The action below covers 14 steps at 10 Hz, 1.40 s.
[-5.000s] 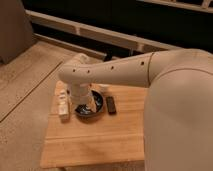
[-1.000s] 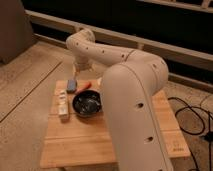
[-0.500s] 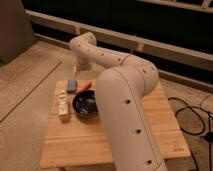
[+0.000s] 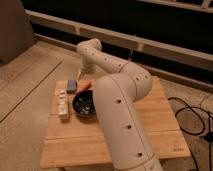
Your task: Place the pepper in the ceramic cup
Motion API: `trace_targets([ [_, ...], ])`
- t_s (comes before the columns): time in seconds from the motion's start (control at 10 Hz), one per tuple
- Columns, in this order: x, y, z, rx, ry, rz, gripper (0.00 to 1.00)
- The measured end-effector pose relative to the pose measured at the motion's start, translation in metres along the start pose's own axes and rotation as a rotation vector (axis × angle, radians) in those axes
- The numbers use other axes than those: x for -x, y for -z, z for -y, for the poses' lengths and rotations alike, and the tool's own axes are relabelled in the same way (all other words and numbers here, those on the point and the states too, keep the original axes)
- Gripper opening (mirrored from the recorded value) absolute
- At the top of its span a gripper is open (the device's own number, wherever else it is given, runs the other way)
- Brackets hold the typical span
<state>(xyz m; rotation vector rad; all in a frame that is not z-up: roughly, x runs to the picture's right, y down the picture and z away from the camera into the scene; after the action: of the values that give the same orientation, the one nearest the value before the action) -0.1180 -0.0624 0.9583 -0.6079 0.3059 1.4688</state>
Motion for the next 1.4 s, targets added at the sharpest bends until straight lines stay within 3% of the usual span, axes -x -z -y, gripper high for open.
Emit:
trace_targets([
  [0.2, 0.004, -0.012, 0.001, -0.001, -0.004, -0.028, 0.65],
  [0.7, -0.014, -0.051, 0.02, -0.049, -0.054, -0.158, 0.65],
  [1.1, -0.025, -0.069, 0.017, -0.074, -0.007, -0.234, 0.65],
  [1.2, -0.028, -0.072, 0.015, -0.076, 0.011, -0.25, 0.62],
  [1.4, -0.036, -0.079, 0.014, -0.073, 0.048, -0.284, 0.4],
])
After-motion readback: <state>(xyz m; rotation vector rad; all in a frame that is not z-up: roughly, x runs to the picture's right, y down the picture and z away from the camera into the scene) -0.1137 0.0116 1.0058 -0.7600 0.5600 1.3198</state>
